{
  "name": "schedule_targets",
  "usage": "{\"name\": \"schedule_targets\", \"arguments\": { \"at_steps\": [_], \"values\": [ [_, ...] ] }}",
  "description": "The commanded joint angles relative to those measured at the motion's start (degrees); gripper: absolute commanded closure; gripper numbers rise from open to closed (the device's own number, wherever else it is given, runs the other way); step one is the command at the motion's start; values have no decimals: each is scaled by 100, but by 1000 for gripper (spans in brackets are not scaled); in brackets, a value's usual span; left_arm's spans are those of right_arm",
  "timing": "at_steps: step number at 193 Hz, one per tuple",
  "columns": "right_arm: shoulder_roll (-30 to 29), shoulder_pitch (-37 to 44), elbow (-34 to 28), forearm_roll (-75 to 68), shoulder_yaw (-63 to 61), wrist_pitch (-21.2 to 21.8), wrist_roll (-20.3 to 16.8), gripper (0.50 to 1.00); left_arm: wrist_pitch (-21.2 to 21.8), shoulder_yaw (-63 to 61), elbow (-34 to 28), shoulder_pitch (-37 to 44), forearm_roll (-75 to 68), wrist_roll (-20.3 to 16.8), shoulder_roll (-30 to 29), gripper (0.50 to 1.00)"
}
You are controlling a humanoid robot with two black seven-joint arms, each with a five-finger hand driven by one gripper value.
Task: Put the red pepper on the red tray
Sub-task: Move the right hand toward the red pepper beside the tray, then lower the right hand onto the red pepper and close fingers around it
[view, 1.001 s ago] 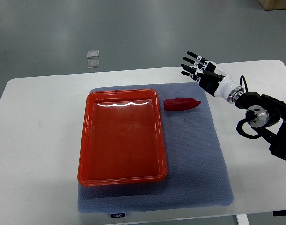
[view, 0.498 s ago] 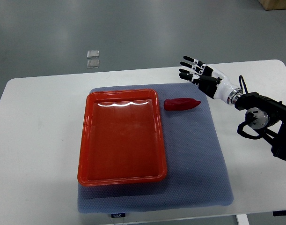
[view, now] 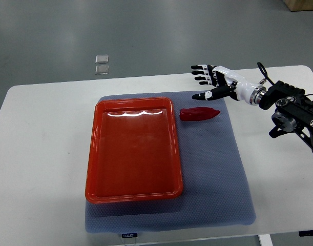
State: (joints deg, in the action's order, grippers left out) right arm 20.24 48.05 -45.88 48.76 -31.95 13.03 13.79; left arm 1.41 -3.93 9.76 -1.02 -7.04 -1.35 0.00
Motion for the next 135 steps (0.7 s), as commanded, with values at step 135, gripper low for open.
{"name": "schedule_targets", "arguments": {
  "at_steps": [135],
  "values": [
    [-442, 1137, 984, 1215, 2641, -372, -272, 597, 0, 6, -1, -4, 1, -5, 0, 500]
  ]
}}
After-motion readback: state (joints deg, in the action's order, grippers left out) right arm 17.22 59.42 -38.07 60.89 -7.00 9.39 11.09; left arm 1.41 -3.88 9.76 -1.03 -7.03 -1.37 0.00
